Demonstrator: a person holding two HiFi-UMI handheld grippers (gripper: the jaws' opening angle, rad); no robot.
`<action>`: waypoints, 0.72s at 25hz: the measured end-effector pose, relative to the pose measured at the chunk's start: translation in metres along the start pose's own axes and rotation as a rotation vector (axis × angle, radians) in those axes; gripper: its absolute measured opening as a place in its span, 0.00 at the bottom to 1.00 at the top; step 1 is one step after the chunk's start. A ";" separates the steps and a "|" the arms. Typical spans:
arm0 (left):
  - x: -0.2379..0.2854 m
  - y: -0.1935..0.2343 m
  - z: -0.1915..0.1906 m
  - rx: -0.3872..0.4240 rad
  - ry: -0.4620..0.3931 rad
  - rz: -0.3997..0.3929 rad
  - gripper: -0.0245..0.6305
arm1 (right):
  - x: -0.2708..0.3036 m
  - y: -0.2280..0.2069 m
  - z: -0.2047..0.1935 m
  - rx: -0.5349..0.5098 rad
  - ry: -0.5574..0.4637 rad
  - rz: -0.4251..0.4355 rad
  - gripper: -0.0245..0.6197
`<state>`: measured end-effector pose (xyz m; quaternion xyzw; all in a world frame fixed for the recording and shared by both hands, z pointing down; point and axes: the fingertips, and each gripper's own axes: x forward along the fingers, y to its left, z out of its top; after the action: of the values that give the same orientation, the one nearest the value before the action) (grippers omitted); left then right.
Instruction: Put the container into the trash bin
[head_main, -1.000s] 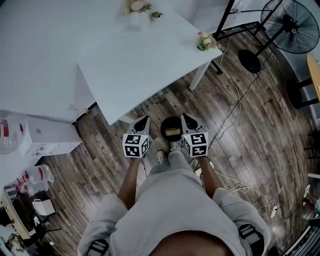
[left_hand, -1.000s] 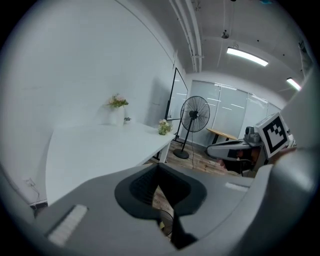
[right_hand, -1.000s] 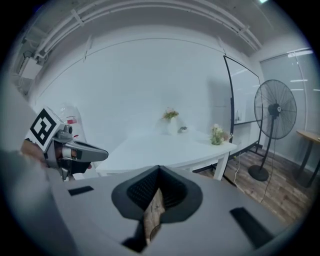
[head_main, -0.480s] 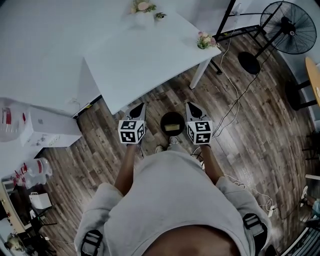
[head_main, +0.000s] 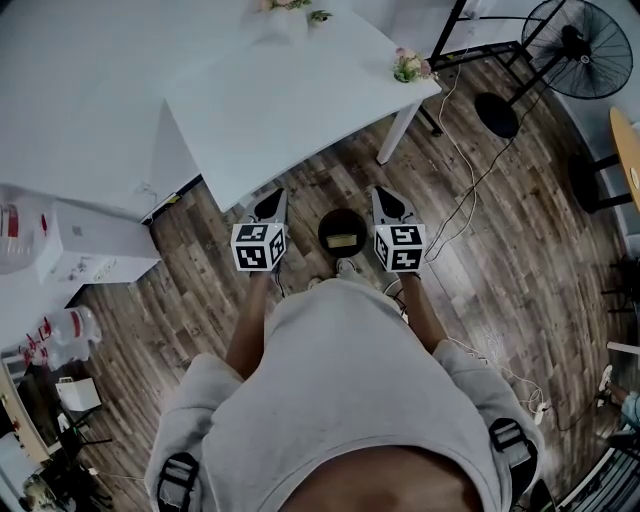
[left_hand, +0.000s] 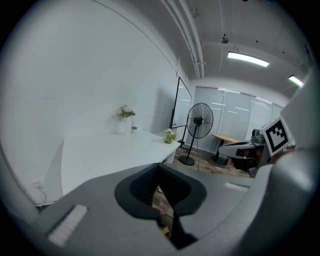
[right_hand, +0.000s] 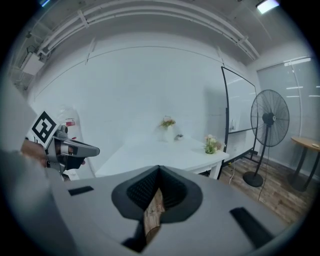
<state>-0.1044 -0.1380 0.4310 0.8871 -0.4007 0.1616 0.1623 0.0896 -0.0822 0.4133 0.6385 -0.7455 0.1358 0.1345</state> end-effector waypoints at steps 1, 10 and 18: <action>0.000 0.000 -0.001 0.003 0.004 -0.001 0.05 | 0.000 0.001 0.000 -0.001 0.001 0.001 0.06; 0.005 -0.002 -0.009 0.000 0.022 -0.017 0.05 | 0.001 0.002 -0.003 0.010 0.000 0.008 0.06; 0.011 -0.003 -0.008 0.007 0.025 -0.029 0.05 | 0.005 0.002 -0.008 0.006 0.016 0.005 0.06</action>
<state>-0.0968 -0.1400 0.4424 0.8914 -0.3849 0.1719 0.1667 0.0873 -0.0835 0.4229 0.6359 -0.7457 0.1434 0.1381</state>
